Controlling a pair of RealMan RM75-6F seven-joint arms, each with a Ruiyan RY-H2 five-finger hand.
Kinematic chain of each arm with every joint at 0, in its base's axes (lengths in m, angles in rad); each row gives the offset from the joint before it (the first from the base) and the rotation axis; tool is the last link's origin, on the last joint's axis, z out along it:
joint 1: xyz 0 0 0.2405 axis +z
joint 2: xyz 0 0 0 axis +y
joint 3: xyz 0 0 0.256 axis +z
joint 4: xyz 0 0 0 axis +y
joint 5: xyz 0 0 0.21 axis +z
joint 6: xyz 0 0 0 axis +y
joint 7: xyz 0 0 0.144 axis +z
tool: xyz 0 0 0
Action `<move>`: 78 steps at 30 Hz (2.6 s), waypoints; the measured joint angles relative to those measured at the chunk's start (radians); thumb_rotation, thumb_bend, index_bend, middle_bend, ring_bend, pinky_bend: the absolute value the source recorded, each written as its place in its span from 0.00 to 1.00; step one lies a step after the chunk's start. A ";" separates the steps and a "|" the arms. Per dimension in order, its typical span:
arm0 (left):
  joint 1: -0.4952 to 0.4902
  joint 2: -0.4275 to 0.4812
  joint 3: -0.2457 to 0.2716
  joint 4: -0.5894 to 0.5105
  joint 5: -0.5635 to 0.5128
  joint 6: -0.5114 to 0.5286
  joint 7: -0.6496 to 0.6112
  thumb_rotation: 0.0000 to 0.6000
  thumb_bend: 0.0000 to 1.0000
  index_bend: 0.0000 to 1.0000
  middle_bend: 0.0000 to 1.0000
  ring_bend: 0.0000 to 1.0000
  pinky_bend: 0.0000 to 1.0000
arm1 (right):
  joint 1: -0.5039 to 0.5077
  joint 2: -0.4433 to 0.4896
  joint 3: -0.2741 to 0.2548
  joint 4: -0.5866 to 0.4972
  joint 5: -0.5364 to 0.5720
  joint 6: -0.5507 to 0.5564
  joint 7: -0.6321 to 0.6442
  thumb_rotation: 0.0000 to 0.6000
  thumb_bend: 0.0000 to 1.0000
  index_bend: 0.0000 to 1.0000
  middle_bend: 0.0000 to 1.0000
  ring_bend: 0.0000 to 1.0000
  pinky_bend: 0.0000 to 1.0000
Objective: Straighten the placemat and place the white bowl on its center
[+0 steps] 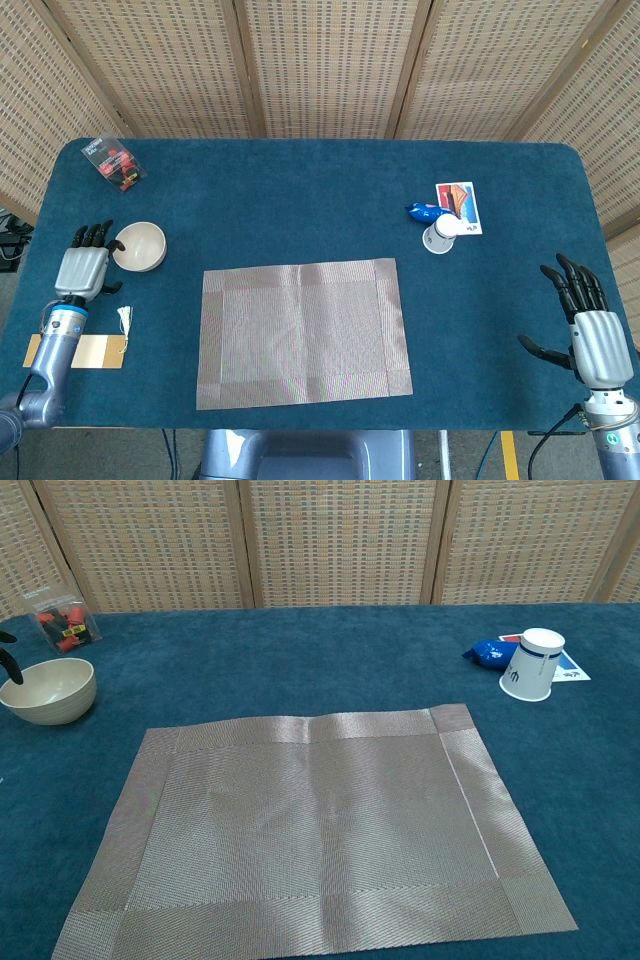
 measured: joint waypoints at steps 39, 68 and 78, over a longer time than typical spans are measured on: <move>-0.037 -0.125 -0.038 0.078 0.049 0.087 0.046 1.00 0.58 0.86 0.00 0.00 0.00 | -0.009 0.005 -0.010 -0.014 -0.027 0.027 0.000 1.00 0.09 0.15 0.00 0.00 0.00; -0.084 -0.122 0.019 -0.438 0.318 0.286 0.325 1.00 0.58 0.86 0.00 0.00 0.00 | -0.019 0.033 -0.010 -0.023 -0.041 0.054 0.058 1.00 0.09 0.15 0.00 0.00 0.00; -0.137 -0.277 0.035 -0.400 0.311 0.187 0.404 1.00 0.58 0.85 0.00 0.00 0.00 | -0.022 0.044 -0.002 -0.018 -0.030 0.061 0.087 1.00 0.09 0.15 0.00 0.00 0.00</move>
